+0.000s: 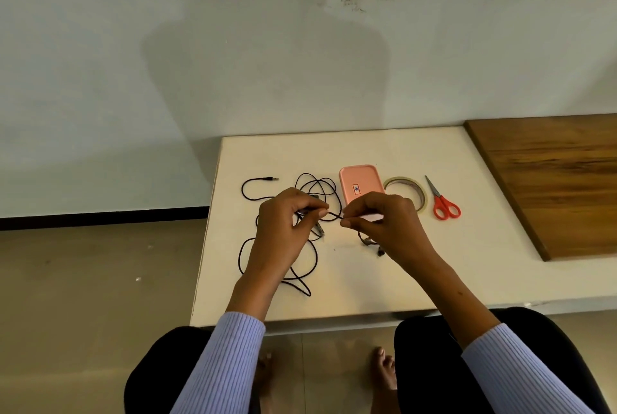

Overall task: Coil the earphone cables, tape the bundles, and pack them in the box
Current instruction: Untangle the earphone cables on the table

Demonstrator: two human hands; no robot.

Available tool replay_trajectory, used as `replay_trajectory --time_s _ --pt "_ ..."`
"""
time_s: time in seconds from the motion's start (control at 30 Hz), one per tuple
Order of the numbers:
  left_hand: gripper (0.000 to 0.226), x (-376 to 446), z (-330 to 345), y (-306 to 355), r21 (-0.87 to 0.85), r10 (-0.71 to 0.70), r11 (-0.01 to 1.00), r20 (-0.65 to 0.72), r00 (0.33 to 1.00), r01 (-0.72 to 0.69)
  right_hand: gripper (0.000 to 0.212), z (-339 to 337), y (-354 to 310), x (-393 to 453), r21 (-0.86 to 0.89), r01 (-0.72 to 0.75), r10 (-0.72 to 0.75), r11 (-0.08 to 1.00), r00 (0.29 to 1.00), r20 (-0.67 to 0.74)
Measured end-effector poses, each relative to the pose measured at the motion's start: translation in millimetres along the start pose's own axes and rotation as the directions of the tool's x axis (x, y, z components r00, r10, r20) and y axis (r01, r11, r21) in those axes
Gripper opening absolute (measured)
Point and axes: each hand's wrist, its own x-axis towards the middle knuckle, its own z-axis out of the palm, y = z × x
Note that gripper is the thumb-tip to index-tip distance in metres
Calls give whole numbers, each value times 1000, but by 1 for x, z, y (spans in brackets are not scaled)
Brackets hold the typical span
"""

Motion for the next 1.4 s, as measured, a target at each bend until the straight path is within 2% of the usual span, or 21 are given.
replay_trajectory --time_s 0.17,0.43,0.67,0.73,0.83,0.97,1.1,1.2,1.33,1.4 --pt "9 3 -6 10 80 69 995 -16 997 -68 12 -12 -16 -2 3 74 -74 997 993 -96" --pt "10 3 -11 24 83 94 992 -35 995 -90 9 -21 -24 -7 1 79 -79 997 996 26" --pt "10 2 -9 27 138 136 982 -36 990 -130 11 -28 -29 -8 -59 88 -90 994 995 -41" --pt "10 2 -10 27 142 140 981 -47 989 -132 11 -28 -31 -8 0 94 -94 996 995 -31" --pt "11 3 -10 27 143 136 982 -71 988 -125 7 -29 -35 -8 111 39 -45 993 997 56" --pt "10 4 -10 28 140 136 983 -90 987 -123 8 -30 -36 -10 180 -24 9 983 996 83" --pt "11 3 -9 30 161 146 978 -100 984 -129 20 -26 -41 -12 242 -102 45 965 973 228" --pt "11 4 -11 29 148 132 983 -145 981 -110 18 -32 -40 -10 278 -104 48 955 979 199" --pt "11 2 -9 29 122 123 987 -144 982 -106 15 -30 -39 -10 437 -258 139 861 948 286" --pt "11 1 -11 29 102 106 991 -167 980 -89 12 -28 -39 -10 481 -270 128 834 943 308"
